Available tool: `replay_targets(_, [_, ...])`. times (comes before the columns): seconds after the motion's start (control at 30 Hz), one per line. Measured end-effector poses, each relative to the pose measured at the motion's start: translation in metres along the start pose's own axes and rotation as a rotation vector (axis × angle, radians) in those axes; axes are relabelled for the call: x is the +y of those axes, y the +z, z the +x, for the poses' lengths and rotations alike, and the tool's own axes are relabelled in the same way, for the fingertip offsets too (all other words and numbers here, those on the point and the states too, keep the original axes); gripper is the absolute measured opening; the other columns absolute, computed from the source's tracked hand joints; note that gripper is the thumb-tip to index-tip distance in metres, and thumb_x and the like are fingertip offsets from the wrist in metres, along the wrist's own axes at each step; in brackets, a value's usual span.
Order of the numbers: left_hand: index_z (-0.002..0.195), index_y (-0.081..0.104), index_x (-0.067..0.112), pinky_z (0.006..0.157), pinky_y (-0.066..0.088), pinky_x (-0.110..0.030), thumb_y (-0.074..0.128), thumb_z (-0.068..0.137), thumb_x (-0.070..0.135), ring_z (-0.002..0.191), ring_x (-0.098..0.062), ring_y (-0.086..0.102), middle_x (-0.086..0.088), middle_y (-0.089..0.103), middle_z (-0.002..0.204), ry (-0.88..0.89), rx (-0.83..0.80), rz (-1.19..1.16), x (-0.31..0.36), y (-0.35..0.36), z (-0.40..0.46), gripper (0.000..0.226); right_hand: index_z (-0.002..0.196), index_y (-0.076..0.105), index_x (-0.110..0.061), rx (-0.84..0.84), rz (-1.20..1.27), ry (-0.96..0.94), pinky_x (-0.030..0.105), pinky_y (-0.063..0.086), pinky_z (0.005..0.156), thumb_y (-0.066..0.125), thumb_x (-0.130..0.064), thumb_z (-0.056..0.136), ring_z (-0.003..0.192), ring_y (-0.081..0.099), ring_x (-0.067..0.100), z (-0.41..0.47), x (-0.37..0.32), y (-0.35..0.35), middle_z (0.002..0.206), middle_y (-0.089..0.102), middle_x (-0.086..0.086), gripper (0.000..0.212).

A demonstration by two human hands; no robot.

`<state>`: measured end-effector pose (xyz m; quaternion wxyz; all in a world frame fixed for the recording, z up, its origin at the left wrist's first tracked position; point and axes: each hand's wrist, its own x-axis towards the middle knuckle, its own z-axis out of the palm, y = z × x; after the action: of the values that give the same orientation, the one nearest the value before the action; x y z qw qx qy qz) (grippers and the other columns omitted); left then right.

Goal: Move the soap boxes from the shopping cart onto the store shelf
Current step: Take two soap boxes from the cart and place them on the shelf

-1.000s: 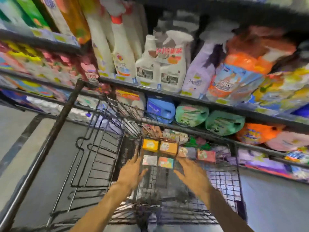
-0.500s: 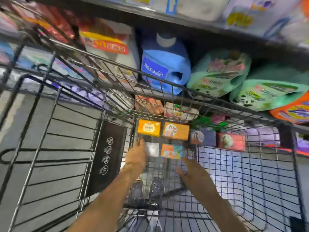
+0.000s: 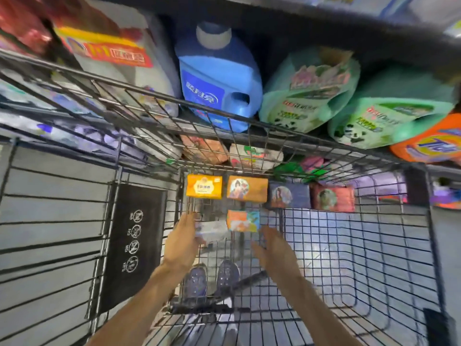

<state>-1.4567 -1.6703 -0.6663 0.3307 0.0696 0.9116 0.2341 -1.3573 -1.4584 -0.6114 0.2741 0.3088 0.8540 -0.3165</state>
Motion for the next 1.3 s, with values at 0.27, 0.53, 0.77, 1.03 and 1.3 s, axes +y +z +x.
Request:
replay_targets(0.27, [0.111, 0.059, 0.025, 0.069, 0.043, -0.006, 0.08, 0.082, 0.013, 0.087, -0.001, 0.057, 0.019, 0.056, 0.104, 0.039, 0.014, -0.078, -0.012, -0.012, -0.023, 0.037, 0.137, 0.043, -0.013, 0.016, 0.119, 0.161, 0.047, 0.052, 0.093, 0.062, -0.05, 0.089, 0.118, 0.05, 0.031, 0.057, -0.012, 0.024, 0.131, 0.042, 0.011, 0.064])
replay_targets(0.53, [0.122, 0.058, 0.02, 0.09, 0.056, -0.024, 0.079, 0.085, 0.016, 0.095, -0.005, 0.058, 0.013, 0.055, 0.112, 0.004, 0.024, -0.12, -0.002, -0.013, -0.037, 0.043, 0.137, 0.041, -0.027, 0.119, 0.31, 0.192, 0.049, 0.052, 0.093, 0.07, -0.049, 0.069, 0.11, 0.045, 0.027, 0.059, -0.001, 0.05, 0.124, 0.038, 0.005, 0.078])
replay_targets(0.77, [0.122, 0.058, 0.028, 0.086, 0.059, -0.028, 0.082, 0.081, 0.022, 0.094, -0.005, 0.065, 0.019, 0.059, 0.109, 0.005, 0.071, -0.12, -0.004, -0.019, -0.041, 0.048, 0.113, 0.044, -0.044, 0.118, 0.433, 0.041, 0.045, 0.057, 0.084, 0.081, -0.023, 0.075, 0.109, 0.053, 0.019, 0.039, 0.009, 0.048, 0.11, 0.055, -0.012, 0.056])
replay_targets(1.03, [0.123, 0.057, 0.031, 0.088, 0.059, -0.033, 0.084, 0.079, 0.028, 0.093, -0.003, 0.068, 0.014, 0.07, 0.114, 0.01, 0.064, -0.168, 0.005, -0.037, -0.055, 0.051, 0.113, 0.053, -0.044, 0.156, 0.497, 0.069, 0.016, 0.049, 0.05, 0.074, -0.025, 0.087, 0.068, 0.066, -0.003, -0.004, 0.029, 0.01, 0.101, 0.071, -0.017, 0.038])
replay_targets(1.3, [0.112, 0.054, 0.033, 0.075, 0.05, -0.007, 0.085, 0.08, 0.023, 0.075, 0.002, 0.066, 0.007, 0.071, 0.092, 0.253, -0.047, -0.199, 0.08, -0.112, -0.114, 0.046, 0.089, 0.069, -0.042, 0.264, 0.74, -0.026, 0.018, 0.054, 0.058, 0.084, -0.013, 0.076, 0.074, 0.07, 0.001, -0.126, 0.028, -0.107, 0.082, 0.074, -0.018, 0.035])
